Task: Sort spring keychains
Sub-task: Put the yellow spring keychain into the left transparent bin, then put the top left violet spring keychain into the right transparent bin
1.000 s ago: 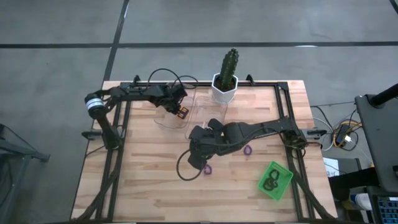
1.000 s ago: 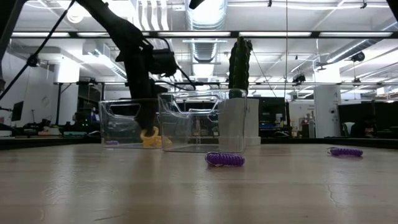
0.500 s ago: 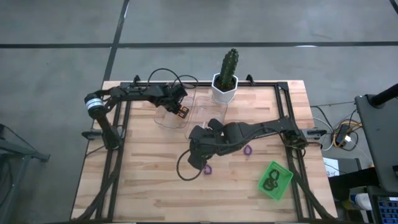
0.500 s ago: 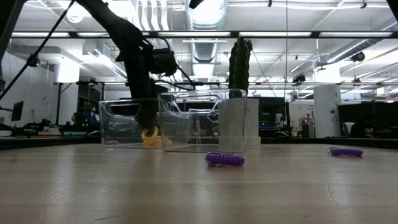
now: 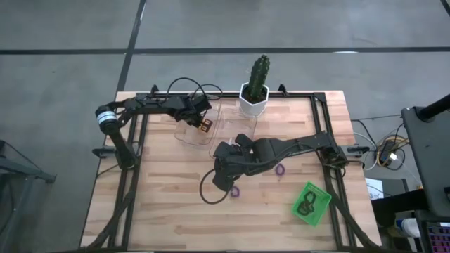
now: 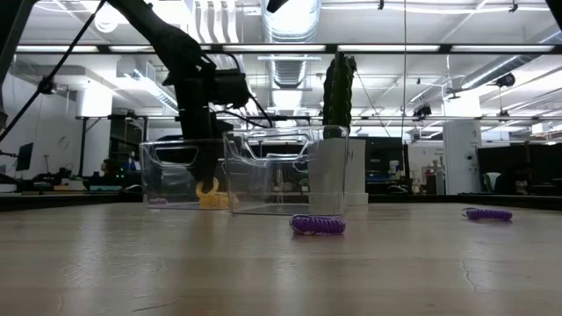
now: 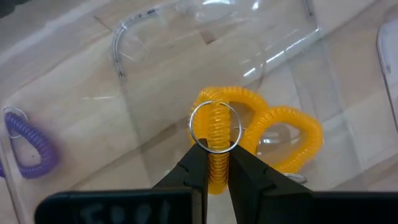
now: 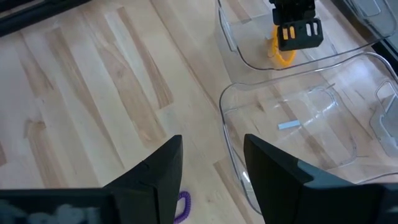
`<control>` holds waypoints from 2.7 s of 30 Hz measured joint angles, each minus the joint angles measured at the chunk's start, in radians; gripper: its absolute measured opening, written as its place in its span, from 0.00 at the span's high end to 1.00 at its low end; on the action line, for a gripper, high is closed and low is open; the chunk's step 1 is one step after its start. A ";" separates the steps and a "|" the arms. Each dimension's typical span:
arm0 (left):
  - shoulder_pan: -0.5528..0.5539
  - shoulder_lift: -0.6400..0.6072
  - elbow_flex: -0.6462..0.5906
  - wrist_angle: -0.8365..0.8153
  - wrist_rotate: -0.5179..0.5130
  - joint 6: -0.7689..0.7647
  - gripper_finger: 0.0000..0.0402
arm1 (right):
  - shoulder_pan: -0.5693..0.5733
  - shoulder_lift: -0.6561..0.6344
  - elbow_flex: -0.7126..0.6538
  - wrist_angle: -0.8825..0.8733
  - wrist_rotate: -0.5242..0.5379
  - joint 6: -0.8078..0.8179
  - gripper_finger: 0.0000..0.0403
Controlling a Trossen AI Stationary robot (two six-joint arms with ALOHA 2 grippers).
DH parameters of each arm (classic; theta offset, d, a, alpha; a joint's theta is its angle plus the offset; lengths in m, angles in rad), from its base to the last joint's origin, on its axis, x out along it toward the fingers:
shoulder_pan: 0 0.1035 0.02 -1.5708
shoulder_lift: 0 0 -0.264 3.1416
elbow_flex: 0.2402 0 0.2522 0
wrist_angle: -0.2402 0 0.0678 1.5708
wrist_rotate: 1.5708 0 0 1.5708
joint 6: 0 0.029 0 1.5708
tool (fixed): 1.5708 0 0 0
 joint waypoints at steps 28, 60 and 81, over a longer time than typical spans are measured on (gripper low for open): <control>0.000 0.000 0.000 0.011 0.046 0.065 0.83 | 0.000 0.000 0.000 0.000 0.001 -0.008 0.60; 0.127 -0.446 0.063 -0.246 -0.440 0.119 0.58 | 0.007 0.000 0.000 -0.006 0.000 0.002 0.62; 0.484 -0.287 -0.181 0.003 0.081 0.134 0.58 | 0.006 0.001 0.000 -0.005 -0.008 0.037 0.63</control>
